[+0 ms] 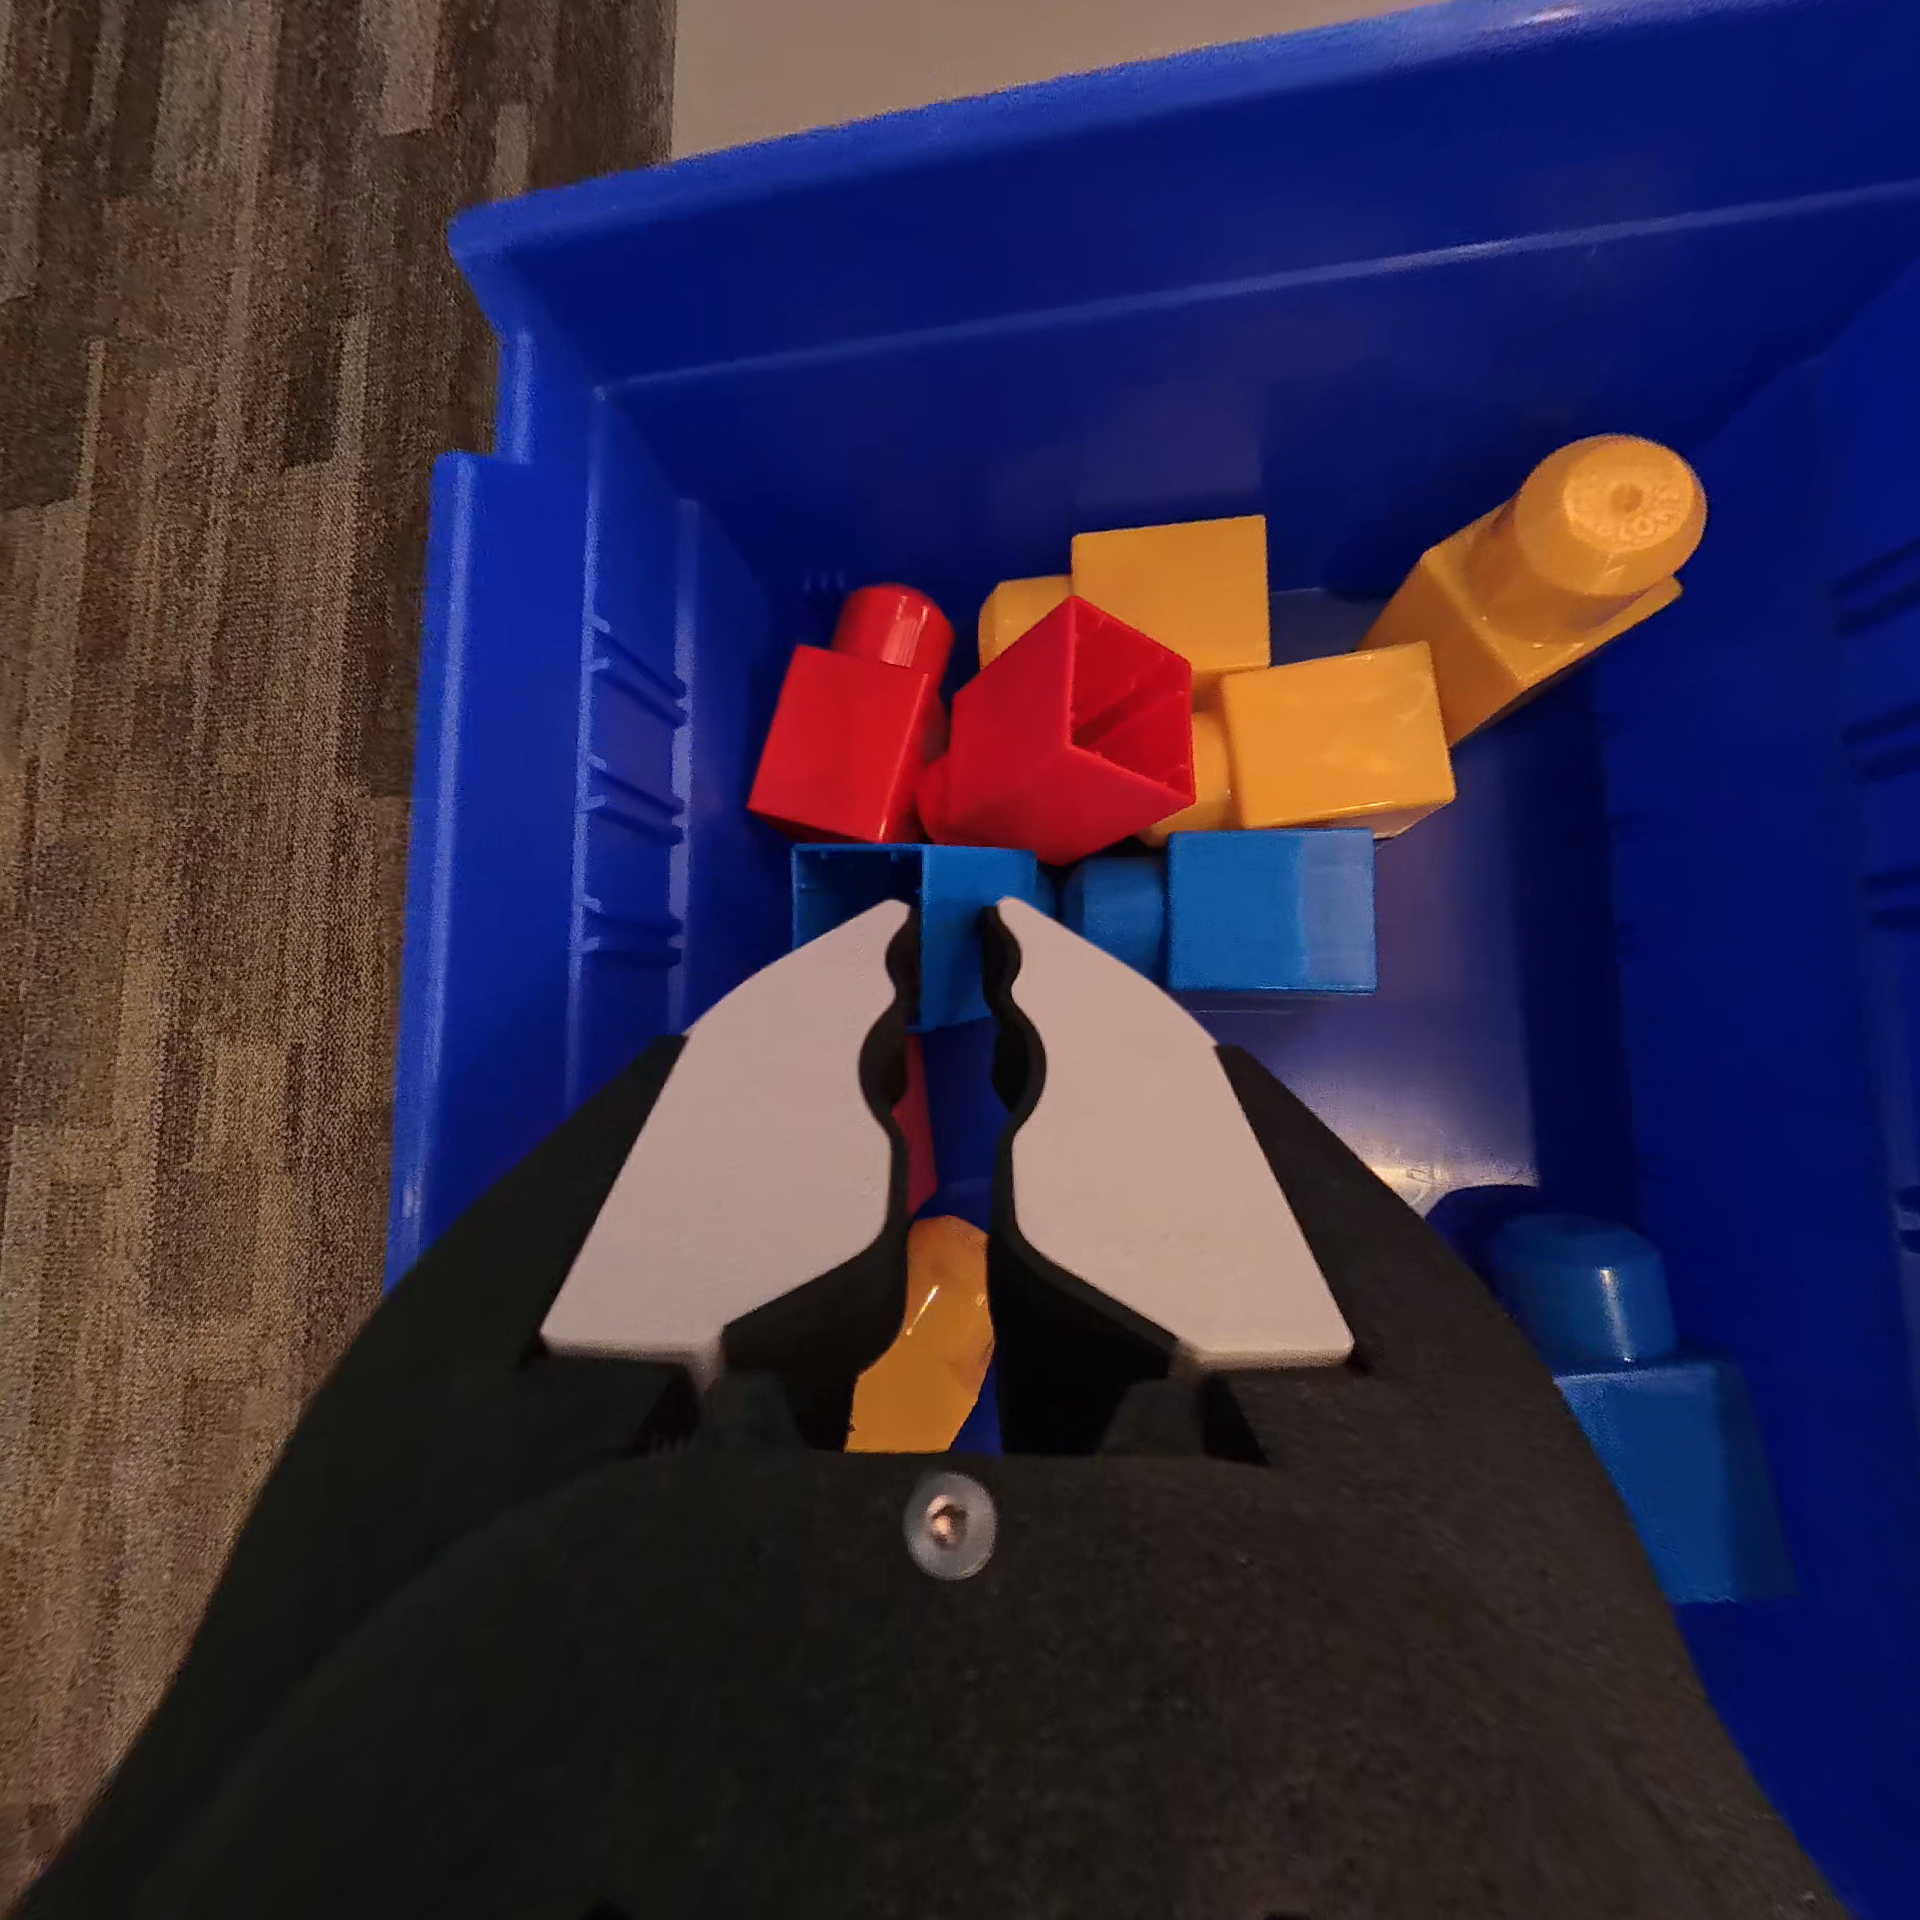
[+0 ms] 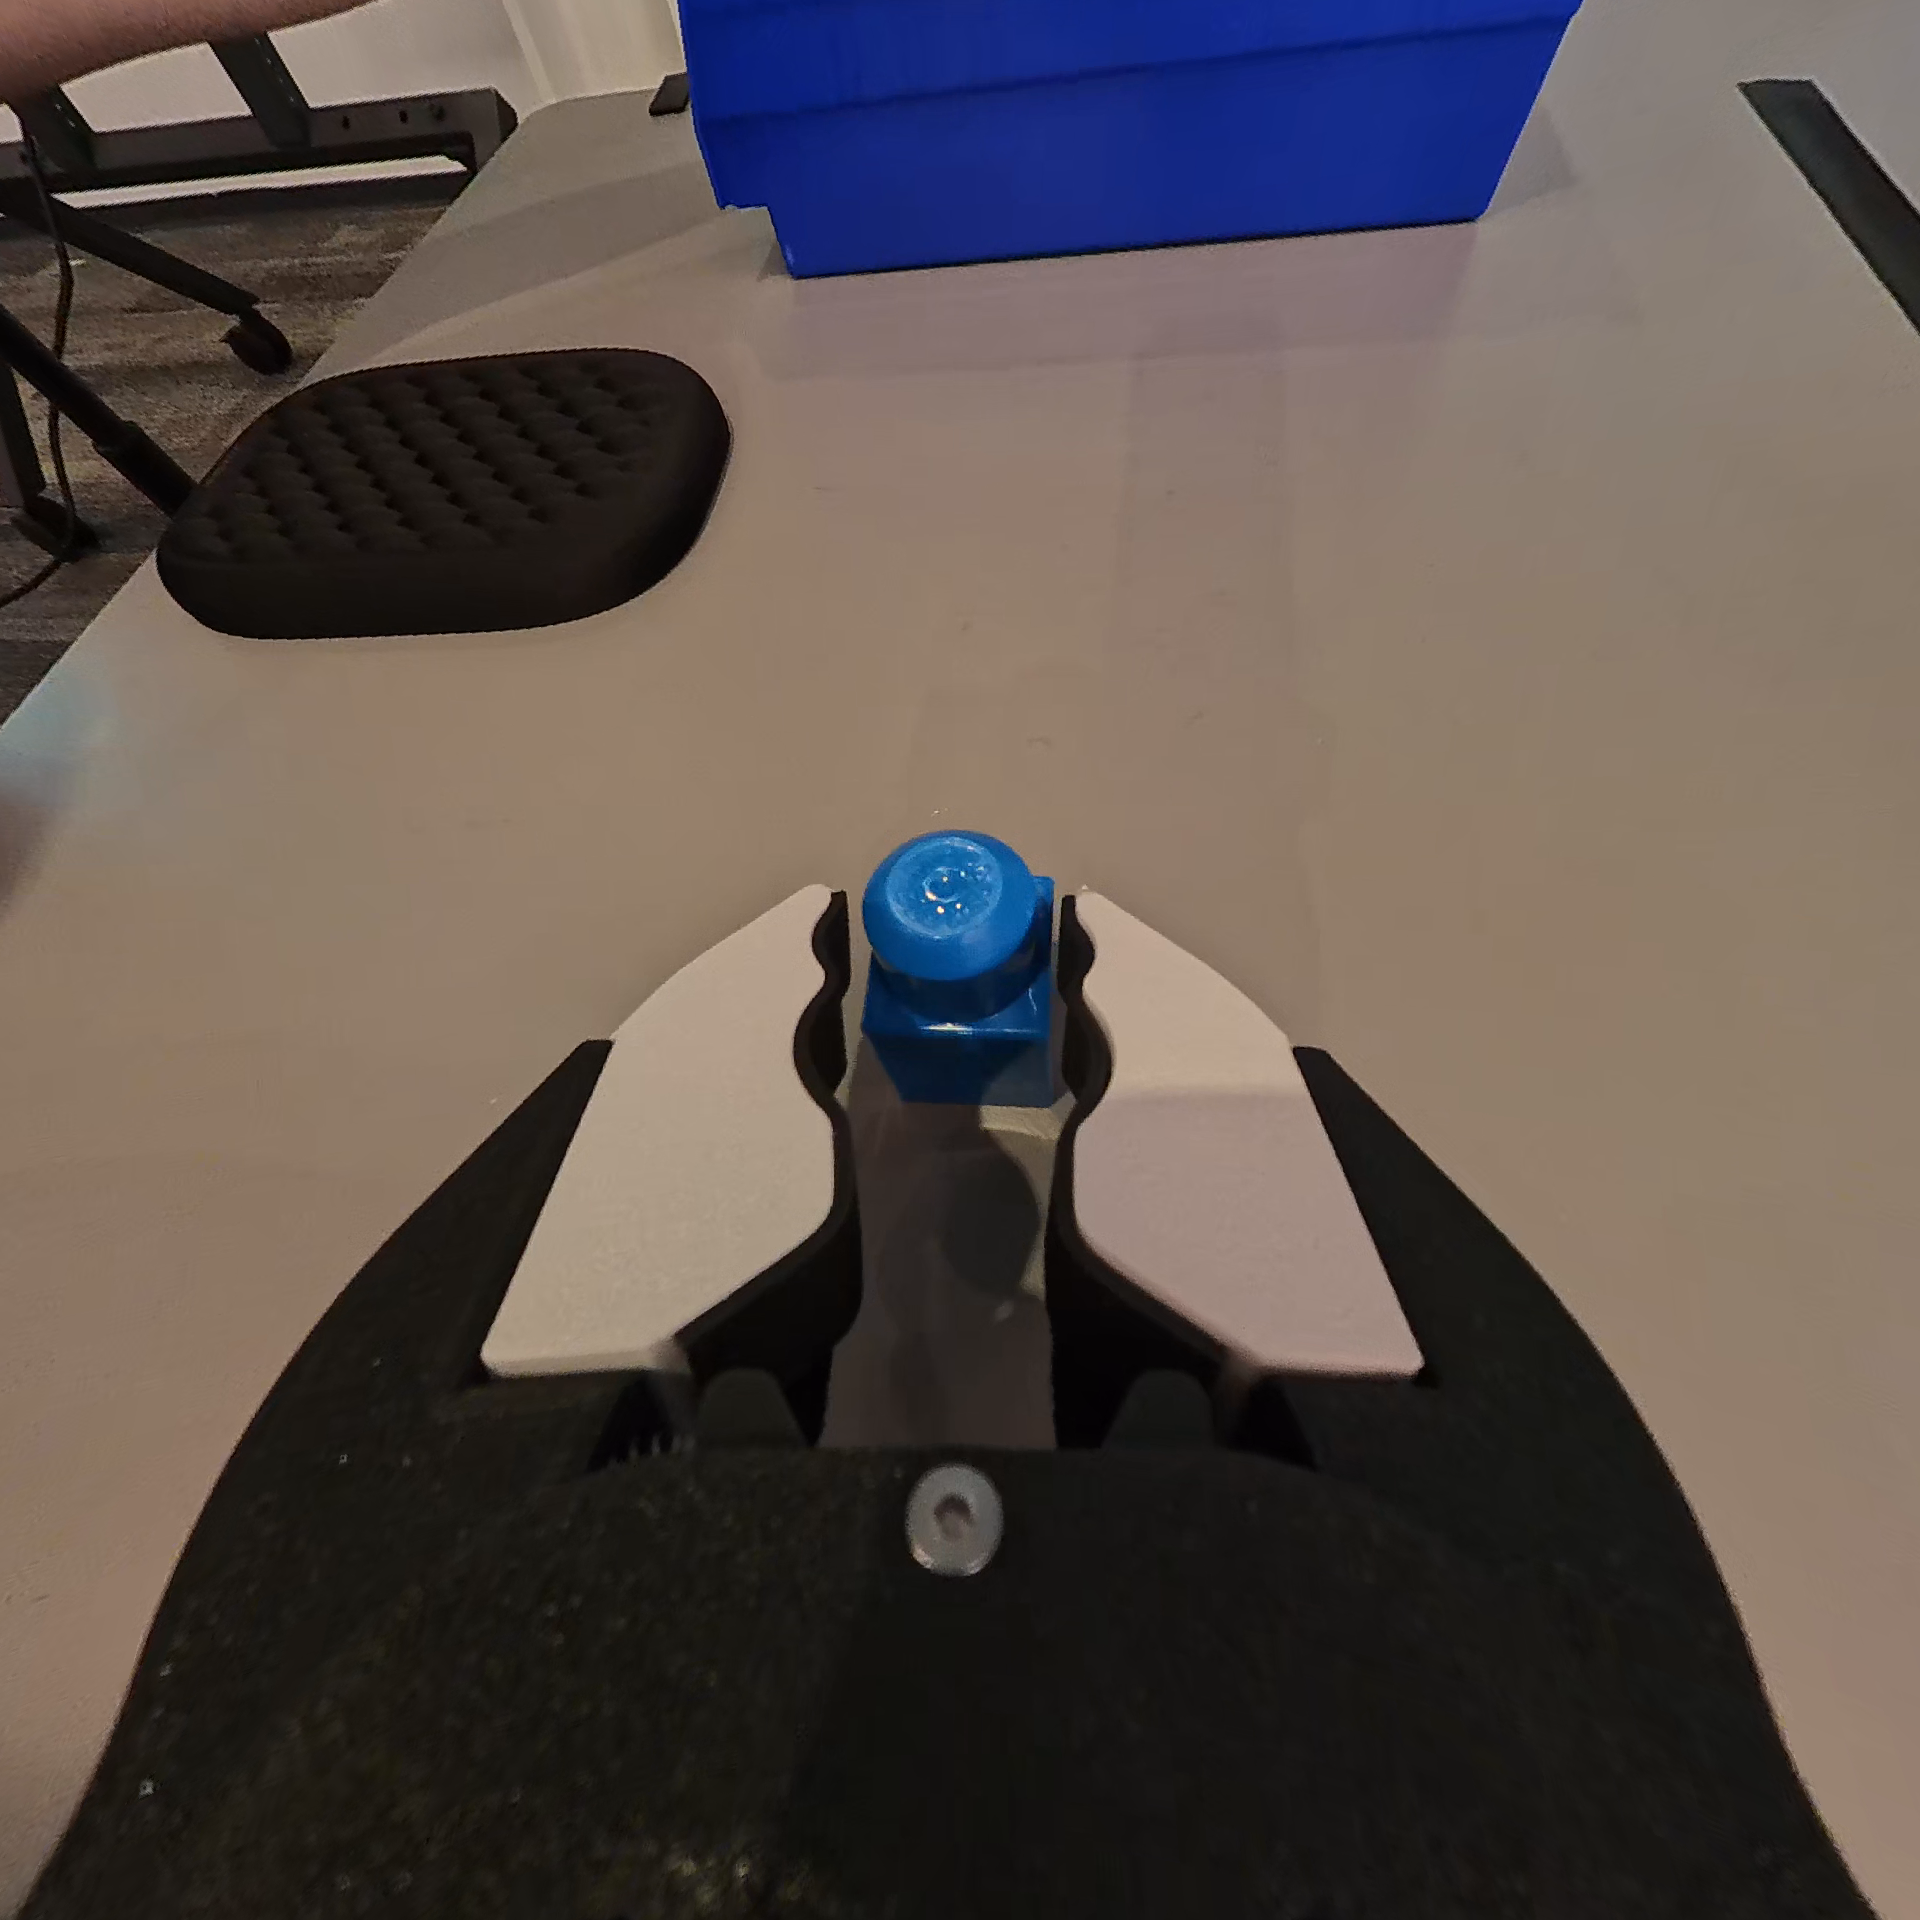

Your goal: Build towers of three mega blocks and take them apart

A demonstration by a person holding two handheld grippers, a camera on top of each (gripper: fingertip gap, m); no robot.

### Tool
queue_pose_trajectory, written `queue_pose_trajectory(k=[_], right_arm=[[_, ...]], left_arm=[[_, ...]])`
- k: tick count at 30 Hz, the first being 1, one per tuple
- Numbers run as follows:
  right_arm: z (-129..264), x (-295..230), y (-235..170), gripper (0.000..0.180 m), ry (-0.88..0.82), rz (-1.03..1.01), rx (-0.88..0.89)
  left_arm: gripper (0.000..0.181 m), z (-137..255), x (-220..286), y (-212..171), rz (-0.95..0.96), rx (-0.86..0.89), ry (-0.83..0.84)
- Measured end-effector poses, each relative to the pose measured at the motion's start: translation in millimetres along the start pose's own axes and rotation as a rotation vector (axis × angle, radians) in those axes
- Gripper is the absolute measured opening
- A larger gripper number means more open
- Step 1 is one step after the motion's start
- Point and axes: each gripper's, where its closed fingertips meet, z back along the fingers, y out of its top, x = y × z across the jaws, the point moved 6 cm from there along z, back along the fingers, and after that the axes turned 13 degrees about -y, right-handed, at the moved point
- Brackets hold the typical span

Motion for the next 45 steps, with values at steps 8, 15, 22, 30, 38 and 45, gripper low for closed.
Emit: queue_pose_trajectory(k=[8, 15, 22, 30, 38, 45], right_arm=[[2.3, 2.4, -1.2, 0.037, -0.006, -0.012, 0.002], [17.3, 5.4, 7.6, 0.050, -0.012, -0.043, 0.054], [63.8, -3.0, 92.5, 0.050, -0.133, -0.051, 0.432], [64.7, -53.9, 152.6, 0.055, 0.062, -0.076, 0.618], [69.1, -65.7, 159.0, 0.031, 0.199, -0.087, 0.704], [67.8, -54.4, 143.0, 0.030, 0.091, -0.011, 0.508]], left_arm=[[0.001, 11.7, 12.0, -1.0, 0.036, 0.052, -0.129], [0.001, 90.1, 53.4, 27.5, 0.001, 0.422, -0.319], [0.001, 172.6, 200.5, 45.8, -0.280, 0.736, -0.670], [0.001, 186.8, 340.9, 38.9, -0.437, 0.755, -1.138], [0.000, 185.9, 375.6, 29.2, -0.484, 0.754, -1.284], [0.036, 176.1, 360.5, 27.5, -0.602, 0.713, -0.938]])
